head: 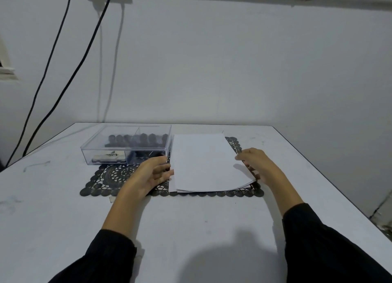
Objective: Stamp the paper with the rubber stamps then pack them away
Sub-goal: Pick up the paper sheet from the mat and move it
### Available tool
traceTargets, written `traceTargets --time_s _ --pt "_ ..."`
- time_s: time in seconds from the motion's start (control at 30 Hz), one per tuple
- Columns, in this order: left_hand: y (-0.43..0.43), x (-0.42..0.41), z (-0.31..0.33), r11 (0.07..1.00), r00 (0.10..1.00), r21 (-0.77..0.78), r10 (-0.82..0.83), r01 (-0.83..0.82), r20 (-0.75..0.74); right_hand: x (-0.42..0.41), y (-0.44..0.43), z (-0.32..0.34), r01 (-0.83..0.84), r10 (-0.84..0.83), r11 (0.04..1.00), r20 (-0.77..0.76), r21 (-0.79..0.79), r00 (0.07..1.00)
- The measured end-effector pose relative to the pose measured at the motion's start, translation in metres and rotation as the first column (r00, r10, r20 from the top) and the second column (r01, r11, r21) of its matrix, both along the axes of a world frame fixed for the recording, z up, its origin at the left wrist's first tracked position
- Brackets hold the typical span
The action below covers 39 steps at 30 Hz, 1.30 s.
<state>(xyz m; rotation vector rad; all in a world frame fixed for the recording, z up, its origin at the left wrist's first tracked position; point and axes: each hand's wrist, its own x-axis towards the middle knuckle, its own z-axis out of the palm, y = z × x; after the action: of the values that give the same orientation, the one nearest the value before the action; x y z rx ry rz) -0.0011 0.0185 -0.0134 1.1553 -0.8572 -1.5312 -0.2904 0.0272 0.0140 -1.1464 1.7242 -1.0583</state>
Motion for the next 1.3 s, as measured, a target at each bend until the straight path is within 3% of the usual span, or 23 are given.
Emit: traceTargets --time_s 0.1,0.2,0.27,0.37,0.43,0.53,0.6,0.77,0.83,0.87,0.93,1.07,1.2,1.3 --pt "-0.003 -0.001 -0.001 1.0 0.999 -0.017 0.013 -0.012 0.052 -0.005 0.002 -0.001 0.004 -0.004 1.0 0.061 0.004 0.998" --pt "-0.005 0.0 -0.001 0.999 0.998 -0.017 0.033 -0.032 0.062 -0.005 0.005 0.0 -0.015 0.01 1.0 0.269 0.016 0.963" --pt "-0.004 0.0 0.0 1.0 0.998 -0.009 0.029 -0.029 0.058 -0.002 0.005 -0.002 -0.021 0.011 0.999 0.327 0.026 0.945" --pt "-0.003 0.001 0.001 1.0 0.998 0.016 0.012 -0.013 0.067 0.001 0.004 -0.005 0.031 -0.035 0.999 0.263 0.019 0.964" --pt "-0.004 0.001 0.002 1.0 0.994 0.009 0.007 -0.008 0.108 0.0 0.004 -0.006 0.043 -0.044 0.999 0.028 0.006 0.999" --pt "-0.004 -0.004 0.001 0.999 0.978 -0.05 0.003 0.008 0.21 0.001 0.006 -0.008 0.016 -0.028 0.999 -0.259 -0.047 0.965" --pt "-0.005 -0.011 0.0 0.994 0.96 -0.105 0.011 0.019 0.281 0.002 0.005 -0.01 -0.013 -0.008 0.997 -0.272 -0.076 0.962" --pt "-0.007 -0.022 -0.003 0.988 0.869 -0.145 0.023 0.057 0.495 -0.005 0.004 -0.008 -0.005 0.001 0.999 -0.094 -0.037 0.996" --pt "-0.006 -0.02 -0.003 0.99 0.884 -0.129 0.016 0.05 0.467 -0.006 0.005 -0.008 -0.04 0.04 0.999 0.139 -0.004 0.989" --pt "-0.005 -0.019 -0.003 0.992 0.915 -0.122 0.009 0.044 0.404 -0.003 0.006 -0.008 -0.089 0.082 0.996 0.285 0.01 0.955" --pt "-0.003 -0.016 -0.002 0.994 0.969 -0.108 -0.004 0.032 0.249 0.002 0.008 -0.01 -0.165 0.139 0.986 0.425 0.023 0.894" --pt "0.001 -0.012 0.001 0.997 0.997 -0.067 0.032 -0.027 0.071 0.007 0.006 -0.01 -0.09 0.095 0.995 0.488 -0.034 0.868" --pt "0.003 -0.014 0.003 0.997 0.994 -0.067 0.041 -0.034 0.1 0.002 0.004 -0.012 0.07 -0.04 0.996 0.417 -0.058 0.908" --pt "0.004 -0.015 0.003 0.996 0.991 -0.088 0.032 -0.02 0.131 -0.001 0.006 -0.017 -0.002 0.001 1.0 0.336 0.003 0.942"
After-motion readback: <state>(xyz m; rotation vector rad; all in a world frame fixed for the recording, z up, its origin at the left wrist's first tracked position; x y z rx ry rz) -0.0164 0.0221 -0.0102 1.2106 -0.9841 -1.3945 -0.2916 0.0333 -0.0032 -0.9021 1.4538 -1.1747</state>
